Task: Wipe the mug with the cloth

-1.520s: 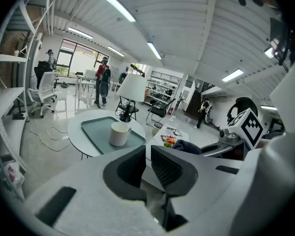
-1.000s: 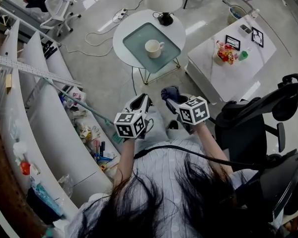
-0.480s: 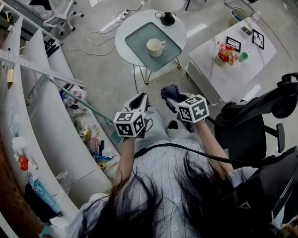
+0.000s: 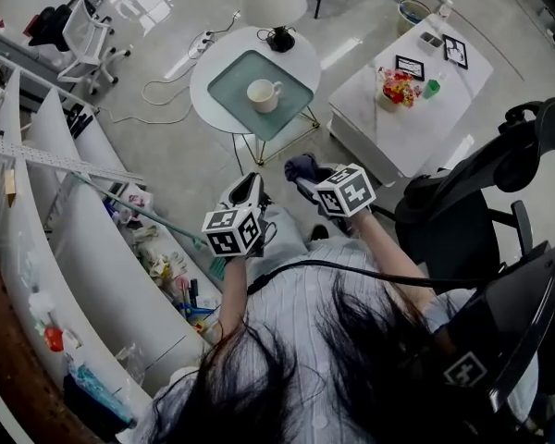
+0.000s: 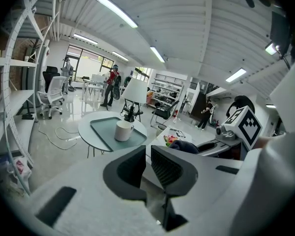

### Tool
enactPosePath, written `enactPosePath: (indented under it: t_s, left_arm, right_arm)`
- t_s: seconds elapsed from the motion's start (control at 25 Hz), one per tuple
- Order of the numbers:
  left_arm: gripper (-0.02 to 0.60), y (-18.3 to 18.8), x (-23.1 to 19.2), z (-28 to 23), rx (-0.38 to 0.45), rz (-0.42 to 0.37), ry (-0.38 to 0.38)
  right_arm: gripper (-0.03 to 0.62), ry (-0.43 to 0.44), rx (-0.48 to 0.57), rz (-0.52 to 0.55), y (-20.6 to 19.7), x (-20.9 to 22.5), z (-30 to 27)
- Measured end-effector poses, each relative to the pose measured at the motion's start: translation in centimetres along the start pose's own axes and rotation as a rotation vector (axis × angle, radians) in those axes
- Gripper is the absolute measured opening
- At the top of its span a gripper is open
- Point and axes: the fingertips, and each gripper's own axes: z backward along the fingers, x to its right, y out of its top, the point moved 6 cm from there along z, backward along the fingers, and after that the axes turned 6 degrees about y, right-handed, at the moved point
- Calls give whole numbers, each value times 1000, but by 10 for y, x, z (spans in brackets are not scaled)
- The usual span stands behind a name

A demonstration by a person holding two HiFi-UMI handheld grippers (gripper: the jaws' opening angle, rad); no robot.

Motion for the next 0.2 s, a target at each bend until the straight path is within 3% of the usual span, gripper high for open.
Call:
enactPosePath:
  t_s: [0.2]
  left_arm:
    - [44,4,-9,2,6,2,31]
  right_arm:
    - [94,27,-12,11,10,1,-12]
